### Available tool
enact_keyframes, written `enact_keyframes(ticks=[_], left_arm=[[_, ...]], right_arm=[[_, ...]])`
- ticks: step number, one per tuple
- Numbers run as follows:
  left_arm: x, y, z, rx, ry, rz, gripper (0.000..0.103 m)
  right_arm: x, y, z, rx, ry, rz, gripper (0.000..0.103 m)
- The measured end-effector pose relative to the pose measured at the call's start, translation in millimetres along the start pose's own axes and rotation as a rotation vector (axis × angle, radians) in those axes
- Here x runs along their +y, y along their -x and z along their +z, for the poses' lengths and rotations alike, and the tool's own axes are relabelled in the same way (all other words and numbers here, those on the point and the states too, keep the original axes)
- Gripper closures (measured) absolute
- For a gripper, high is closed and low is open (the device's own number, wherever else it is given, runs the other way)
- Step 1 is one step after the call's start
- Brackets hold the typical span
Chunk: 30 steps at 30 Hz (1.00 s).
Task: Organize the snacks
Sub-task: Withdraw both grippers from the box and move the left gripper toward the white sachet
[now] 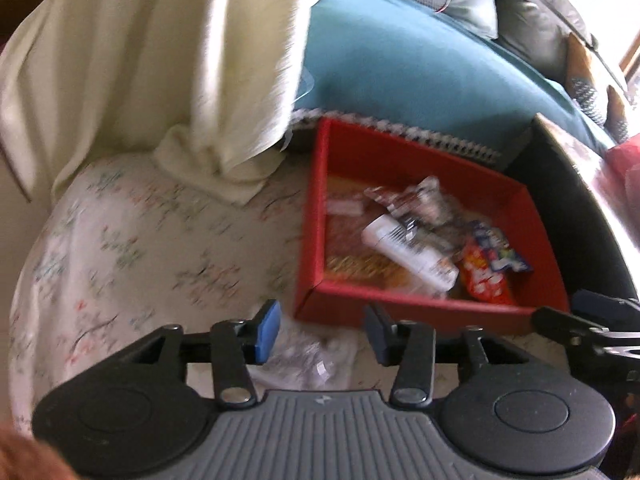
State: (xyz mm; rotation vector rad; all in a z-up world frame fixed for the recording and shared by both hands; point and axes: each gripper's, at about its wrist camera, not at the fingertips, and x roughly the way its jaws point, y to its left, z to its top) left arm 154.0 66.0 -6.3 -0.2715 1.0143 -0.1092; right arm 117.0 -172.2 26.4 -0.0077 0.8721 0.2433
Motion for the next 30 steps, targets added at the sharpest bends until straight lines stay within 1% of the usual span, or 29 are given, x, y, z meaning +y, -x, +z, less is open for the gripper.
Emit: enact_keyframes(ticks=[2,5,8,11,15,17,20,23,25,26,27,28,30], left_arm=[[6.4,-5.7,-4.0,0.024,-0.003,0.006,0.059],[11.8,-15.0,-4.6,0.018,-0.019,-0.010,0.059],[12.7,-28.7,2.1,0.009,-0.064,-0.029,0.059],[9.3,-44.9,5.6,0.052,-0.136,-0.066,0.059],[-4.3,-60.5,-0.1,0.068,-0.279,-0.053,0.058],[-7.0,-65.7,-1.3,0.075,-0.303,-0.058,0.058],[-11.8,-66.5,-1.9,0.087,-0.341,-0.080,0.057],[-9.1,-58.5,-9.3,0.107,-0.326,-0.098,0.056],[-8.1,-50.7,-19.9,0.133,-0.333,-0.098,0.055],[-9.2,-46.4,-26.8,0.146,-0.347,-0.093,0.051],[-9.5,-41.5,-33.0,0.152,-0.359,-0.087,0.049],[-9.7,-36.4,-39.4,0.160,-0.368,-0.081,0.049],[-7.6,-28.4,-51.3,0.211,-0.365,-0.089,0.049]], right_arm=[[2.7,2.2,-4.3,0.011,0.006,0.018,0.000],[6.1,4.0,-11.6,0.029,0.012,0.031,0.000],[8.2,2.5,-18.1,0.048,0.025,0.026,0.000],[6.4,-1.1,-23.1,0.069,0.032,0.023,0.000],[1.6,-9.0,-25.8,0.099,0.023,0.023,0.000],[0.8,-11.9,-26.4,0.106,0.024,0.023,0.000],[1.0,-15.9,-26.4,0.124,0.024,0.036,0.000],[-0.1,-18.5,-25.4,0.137,0.021,0.036,0.000],[-1.4,-17.9,-25.9,0.141,0.019,0.035,0.000],[-2.2,-16.9,-26.4,0.145,0.017,0.037,0.000],[-3.0,-15.8,-27.1,0.148,0.013,0.040,0.000],[-3.6,-14.9,-27.7,0.151,0.010,0.043,0.000],[-4.6,-12.9,-30.7,0.162,0.006,0.047,0.000]])
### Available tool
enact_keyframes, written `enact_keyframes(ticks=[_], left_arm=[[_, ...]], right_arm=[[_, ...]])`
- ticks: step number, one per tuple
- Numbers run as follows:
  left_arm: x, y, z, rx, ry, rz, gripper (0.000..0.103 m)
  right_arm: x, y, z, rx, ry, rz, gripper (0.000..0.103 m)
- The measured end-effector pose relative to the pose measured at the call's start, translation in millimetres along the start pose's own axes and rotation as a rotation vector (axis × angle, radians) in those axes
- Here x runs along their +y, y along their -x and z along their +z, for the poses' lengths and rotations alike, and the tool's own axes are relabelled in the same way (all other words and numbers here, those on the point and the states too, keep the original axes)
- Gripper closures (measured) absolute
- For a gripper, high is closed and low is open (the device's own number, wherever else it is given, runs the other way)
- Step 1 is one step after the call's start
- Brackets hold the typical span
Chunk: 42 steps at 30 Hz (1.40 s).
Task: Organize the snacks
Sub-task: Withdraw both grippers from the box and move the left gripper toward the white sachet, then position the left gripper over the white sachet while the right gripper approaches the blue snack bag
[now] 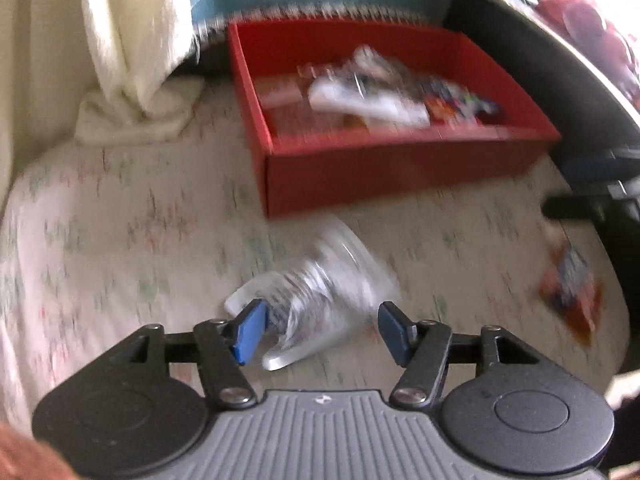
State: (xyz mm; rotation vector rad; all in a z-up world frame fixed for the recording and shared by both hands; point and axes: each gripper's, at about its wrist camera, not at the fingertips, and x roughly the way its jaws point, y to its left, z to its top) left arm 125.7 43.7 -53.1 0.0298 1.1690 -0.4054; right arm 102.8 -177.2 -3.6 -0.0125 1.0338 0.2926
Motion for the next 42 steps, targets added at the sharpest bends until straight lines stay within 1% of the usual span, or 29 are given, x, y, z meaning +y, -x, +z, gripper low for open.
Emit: enact_keyframes(ticks=[2,3,5,7,8,9,12,15,18,21,23,25,27,30,34,36,39,41,42], left_arm=[[-1.8,6.2,-10.2,0.024,0.021,-0.006,0.049],[-4.6,11.3,-13.3,0.017,0.016,-0.003,0.049],[-8.8,20.1,-14.5,-0.011,-0.004,-0.010,0.049],[-11.6,24.5,-10.6,-0.048,-0.002,-0.001,0.045],[-10.6,22.9,-7.6,-0.059,0.013,0.010,0.043],[-8.9,20.0,-5.6,-0.063,0.034,0.020,0.043],[-4.5,2.9,2.3,-0.043,0.086,0.064,0.043],[-5.2,-2.7,1.3,-0.046,0.065,0.130,0.043],[-4.5,-8.9,-2.7,-0.033,0.048,0.150,0.043],[-4.6,-9.4,-7.0,-0.037,0.019,0.175,0.043],[-4.1,-9.0,-8.6,-0.042,0.015,0.177,0.042],[-7.0,-9.0,-8.9,-0.044,0.001,0.187,0.039],[-8.0,-10.1,-9.4,-0.043,-0.004,0.179,0.030],[-12.5,-13.0,-10.5,-0.044,-0.036,0.192,0.026],[-11.2,-12.9,-9.7,-0.041,-0.024,0.190,0.023],[-10.8,-13.9,-10.2,-0.034,-0.021,0.192,0.015],[-10.5,-17.2,-10.6,-0.022,-0.030,0.186,0.007],[-11.8,-19.1,-12.2,-0.019,-0.039,0.188,0.004],[-11.9,-19.2,-13.0,-0.019,-0.036,0.187,0.004]], right_arm=[[-0.2,-0.3,-5.0,0.023,-0.003,0.006,0.000],[0.5,-1.7,-8.7,0.043,-0.004,0.009,0.000],[6.0,-5.1,-19.1,0.069,-0.002,0.001,0.000],[17.8,-9.2,-34.0,0.090,0.034,-0.023,0.000],[23.2,-10.8,-40.8,0.092,0.048,-0.038,0.000],[28.9,-13.1,-47.1,0.098,0.060,-0.044,0.000],[45.5,-22.7,-61.7,0.120,0.085,-0.038,0.000],[65.4,-31.2,-70.4,0.112,0.147,-0.070,0.000],[77.7,-37.8,-74.5,0.110,0.204,-0.080,0.000],[80.8,-44.9,-76.5,0.132,0.208,-0.078,0.000],[80.8,-49.0,-78.1,0.142,0.203,-0.076,0.000],[83.0,-49.0,-78.5,0.131,0.216,-0.081,0.000],[82.8,-49.2,-77.5,0.132,0.205,-0.077,0.000],[83.7,-48.5,-79.1,0.121,0.201,-0.081,0.000],[81.9,-46.8,-84.0,0.089,0.189,-0.082,0.000],[80.8,-44.1,-86.7,0.077,0.175,-0.087,0.000],[83.4,-44.5,-88.8,0.069,0.165,-0.097,0.000],[83.2,-44.6,-88.8,0.064,0.165,-0.096,0.000],[83.1,-44.4,-89.0,0.062,0.166,-0.096,0.000]])
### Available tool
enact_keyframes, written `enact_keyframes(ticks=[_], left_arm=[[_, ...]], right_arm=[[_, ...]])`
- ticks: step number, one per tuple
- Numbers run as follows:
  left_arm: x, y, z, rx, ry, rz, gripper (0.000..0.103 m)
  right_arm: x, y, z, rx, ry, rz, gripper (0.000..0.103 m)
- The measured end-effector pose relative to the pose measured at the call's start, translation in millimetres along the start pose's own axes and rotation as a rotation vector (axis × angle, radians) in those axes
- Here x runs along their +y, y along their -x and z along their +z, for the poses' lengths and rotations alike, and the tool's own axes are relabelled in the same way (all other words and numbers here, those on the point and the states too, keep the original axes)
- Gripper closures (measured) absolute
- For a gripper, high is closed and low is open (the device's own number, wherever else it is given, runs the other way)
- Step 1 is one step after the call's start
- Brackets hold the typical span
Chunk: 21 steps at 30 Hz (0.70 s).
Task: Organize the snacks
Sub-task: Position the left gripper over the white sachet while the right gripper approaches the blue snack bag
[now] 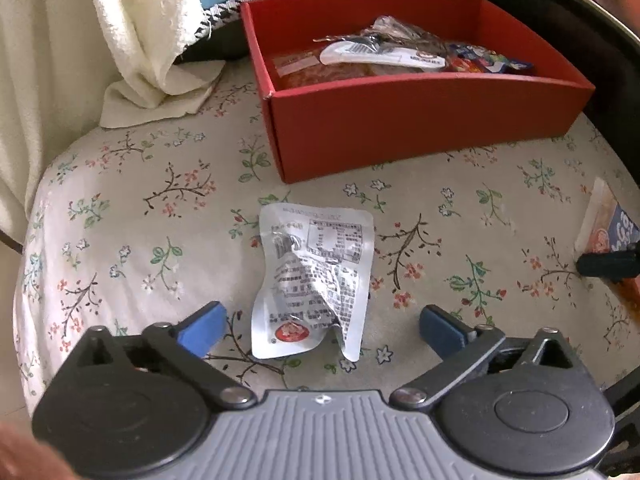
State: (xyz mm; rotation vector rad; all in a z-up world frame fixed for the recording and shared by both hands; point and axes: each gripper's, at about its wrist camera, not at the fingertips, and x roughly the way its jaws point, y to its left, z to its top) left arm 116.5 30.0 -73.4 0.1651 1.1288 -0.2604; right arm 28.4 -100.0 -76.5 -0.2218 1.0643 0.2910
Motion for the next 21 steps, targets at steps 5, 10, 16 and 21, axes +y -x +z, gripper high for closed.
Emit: enact_keyframes(ticks=[5,10,16,21], left_arm=[[0.3,0.4,0.3,-0.002,0.002,0.000,0.004],[1.1,0.8,0.2,-0.004,0.000,-0.002,0.004],[0.8,0.9,-0.1,-0.006,-0.001,-0.002,0.004],[0.6,1.1,0.3,-0.006,-0.001,-0.002,0.004]], right_arm=[[0.6,0.3,-0.7,-0.007,-0.007,-0.005,0.000],[1.0,0.4,0.9,0.001,-0.005,-0.006,0.000],[1.0,0.8,0.5,-0.003,-0.004,-0.008,0.000],[1.6,1.0,0.1,-0.002,-0.004,-0.010,0.000]])
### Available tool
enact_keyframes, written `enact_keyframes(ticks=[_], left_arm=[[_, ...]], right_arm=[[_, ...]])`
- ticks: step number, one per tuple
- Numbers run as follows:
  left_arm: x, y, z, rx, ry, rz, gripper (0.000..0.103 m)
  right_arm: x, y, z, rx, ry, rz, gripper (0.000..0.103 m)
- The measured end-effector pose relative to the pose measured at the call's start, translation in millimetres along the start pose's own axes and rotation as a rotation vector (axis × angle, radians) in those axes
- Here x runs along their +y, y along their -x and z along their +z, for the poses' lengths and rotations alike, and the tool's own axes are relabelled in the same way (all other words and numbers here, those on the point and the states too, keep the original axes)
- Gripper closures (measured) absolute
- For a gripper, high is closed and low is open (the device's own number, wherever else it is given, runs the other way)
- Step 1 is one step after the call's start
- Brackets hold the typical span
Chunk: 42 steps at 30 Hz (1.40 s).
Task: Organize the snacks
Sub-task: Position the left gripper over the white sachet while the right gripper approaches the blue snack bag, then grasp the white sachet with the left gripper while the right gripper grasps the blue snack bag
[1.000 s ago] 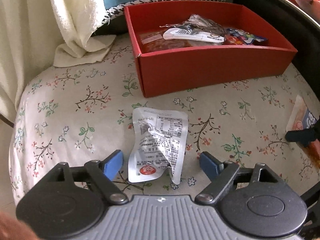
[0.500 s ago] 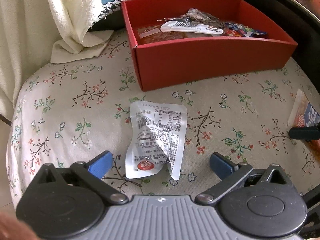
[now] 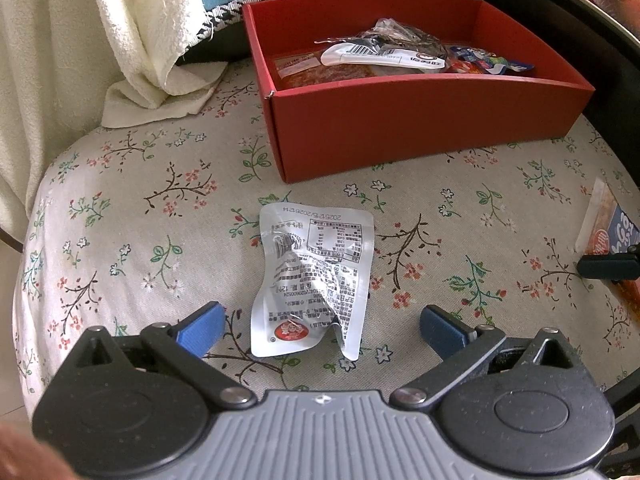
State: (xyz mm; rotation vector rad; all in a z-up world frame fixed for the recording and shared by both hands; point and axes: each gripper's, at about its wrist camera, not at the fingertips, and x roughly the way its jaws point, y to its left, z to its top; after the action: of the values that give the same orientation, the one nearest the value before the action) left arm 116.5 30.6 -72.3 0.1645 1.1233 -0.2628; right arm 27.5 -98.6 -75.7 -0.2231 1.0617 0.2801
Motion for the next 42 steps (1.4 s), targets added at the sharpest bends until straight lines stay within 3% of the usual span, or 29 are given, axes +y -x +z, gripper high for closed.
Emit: enact_keyframes(ticks=[25,31,33,39,42], left_arm=[[-0.7,0.5,0.2,0.001,0.000,0.000,0.004],[-0.7,0.6,0.1,0.001,0.000,0.000,0.004],[-0.6,0.5,0.0,0.001,0.000,0.000,0.004],[-0.7,1.6,0.0,0.000,0.006,0.005,0.004],[-0.5,1.4,1.1,0.004,0.007,0.005,0.004]], right_arm=[[-0.2,0.0,1.6,0.015,0.015,-0.002,0.001],[0.2,5.4,1.8,0.013,0.047,-0.015,0.006],[-1.2,11.6,1.8,0.005,0.069,-0.040,0.012],[-42.8,38.1,5.2,-0.016,0.056,-0.080,0.013],[-67.8,38.1,3.6,0.009,0.075,-0.153,0.013]])
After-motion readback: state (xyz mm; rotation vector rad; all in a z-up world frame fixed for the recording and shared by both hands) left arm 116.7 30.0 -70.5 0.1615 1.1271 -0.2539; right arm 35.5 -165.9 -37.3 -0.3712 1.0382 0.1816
